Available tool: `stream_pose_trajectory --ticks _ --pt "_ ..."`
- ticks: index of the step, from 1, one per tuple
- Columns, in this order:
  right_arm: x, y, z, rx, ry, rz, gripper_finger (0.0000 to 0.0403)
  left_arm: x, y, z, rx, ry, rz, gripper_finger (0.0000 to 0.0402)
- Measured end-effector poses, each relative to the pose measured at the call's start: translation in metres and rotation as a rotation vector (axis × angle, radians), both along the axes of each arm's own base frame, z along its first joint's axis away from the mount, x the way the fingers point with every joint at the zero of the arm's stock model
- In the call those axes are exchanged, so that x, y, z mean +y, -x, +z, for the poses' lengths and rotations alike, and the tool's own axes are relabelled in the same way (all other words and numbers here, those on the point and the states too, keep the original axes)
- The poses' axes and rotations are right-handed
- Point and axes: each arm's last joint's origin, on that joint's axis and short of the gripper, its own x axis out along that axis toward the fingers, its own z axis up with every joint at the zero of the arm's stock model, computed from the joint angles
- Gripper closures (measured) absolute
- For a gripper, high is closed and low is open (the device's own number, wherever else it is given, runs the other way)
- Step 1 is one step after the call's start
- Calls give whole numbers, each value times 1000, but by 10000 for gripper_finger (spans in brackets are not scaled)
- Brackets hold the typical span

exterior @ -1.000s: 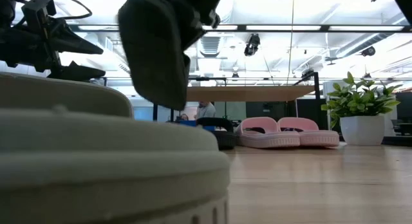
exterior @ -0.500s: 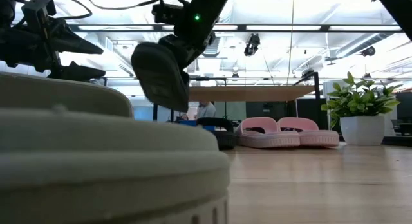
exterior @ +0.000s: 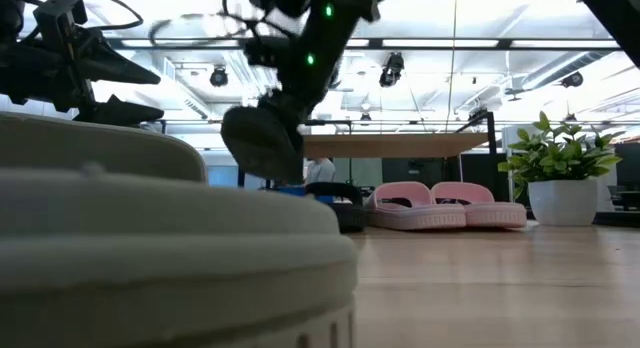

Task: Pick and place slides into the shelf
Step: Put the black slipper under the shelf

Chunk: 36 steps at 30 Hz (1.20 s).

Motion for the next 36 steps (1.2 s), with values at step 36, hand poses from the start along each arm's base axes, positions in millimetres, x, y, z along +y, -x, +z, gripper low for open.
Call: stream_pose_trajectory --ticks 36 --pt "-31 7 -45 -29 -223 -80 261 0 0 0 0 -1 1 178"
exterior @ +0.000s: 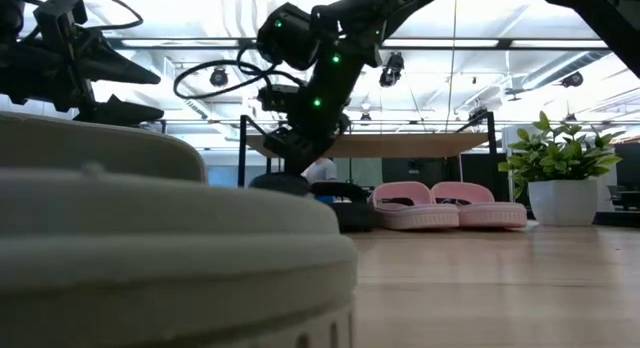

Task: Pick and place slides into the shelf
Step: Put the black slipper under the shelf

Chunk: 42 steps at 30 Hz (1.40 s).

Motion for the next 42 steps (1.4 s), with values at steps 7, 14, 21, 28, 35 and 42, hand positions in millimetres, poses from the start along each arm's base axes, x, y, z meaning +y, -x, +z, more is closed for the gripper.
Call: stream_pose_trajectory --ticks 7,14,21,28,35,42 --pt "17 0 15 -9 -41 -25 230 0 0 0 0 0 0 178" --pt "37 7 31 78 -148 -17 229 0 0 0 0 0 -1 178" --pt "56 13 15 149 -579 11 274 0 0 0 1 0 -1 178" --pt "73 11 0 155 -601 53 380 0 0 0 4 -2 -1 178" --pt "74 -3 -14 102 -570 145 390 0 0 -1 6 -2 -1 178" --pt "71 -10 -32 128 -560 153 390 0 0 -1 6 -2 -2 178"
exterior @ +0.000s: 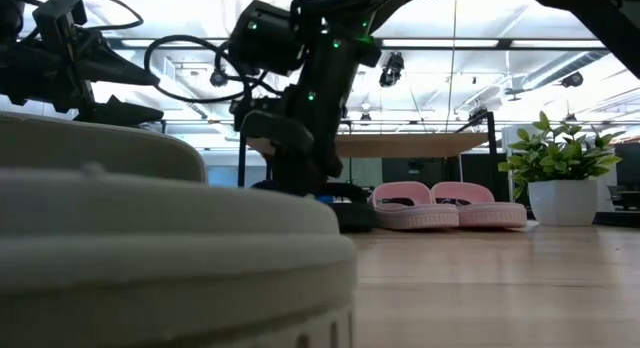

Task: Pick and place slides into the shelf
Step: Put the black slipper under the shelf, then put the right gray slipper on the shelf

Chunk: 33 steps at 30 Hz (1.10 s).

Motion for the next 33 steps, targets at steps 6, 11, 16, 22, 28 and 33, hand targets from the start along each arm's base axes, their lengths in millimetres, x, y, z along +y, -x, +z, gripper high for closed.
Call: stream_pose_trajectory --ticks 6,11,16,22,28,33 --pt "-5 -7 4 -49 56 -12 390 0 0 0 -1 0 0 178" --pt "-15 -13 11 -94 107 -44 390 0 0 0 -1 0 1 178" --pt "-29 -14 13 -102 129 -86 390 0 0 0 -1 0 2 178" --pt "-29 -21 34 -169 23 -91 390 0 0 0 1 0 1 178" --pt "-25 -27 54 -231 -18 -75 390 0 0 -1 2 -1 1 178" --pt "-26 -27 59 -229 -23 -87 390 0 0 -1 5 -1 1 178"
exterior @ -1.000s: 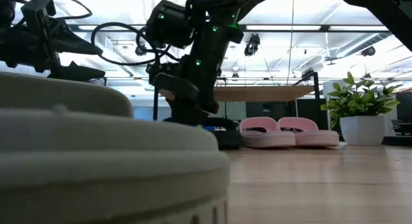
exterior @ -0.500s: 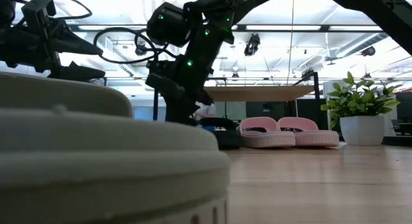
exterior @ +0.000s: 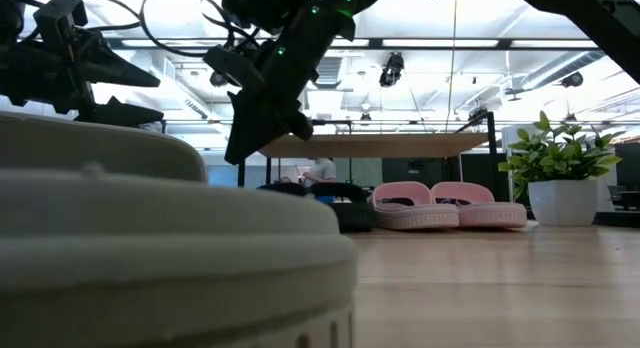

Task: Pick and place slides into the shelf
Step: Put the right gray slipper on the shelf

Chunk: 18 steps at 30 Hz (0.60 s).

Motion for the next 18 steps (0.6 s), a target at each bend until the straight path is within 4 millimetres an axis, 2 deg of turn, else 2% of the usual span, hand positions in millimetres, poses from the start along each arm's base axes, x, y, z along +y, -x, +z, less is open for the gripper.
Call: stream_pose_trajectory --ticks 18 --pt "3 2 1 13 -24 -30 390 0 0 0 -1 3 0 178"
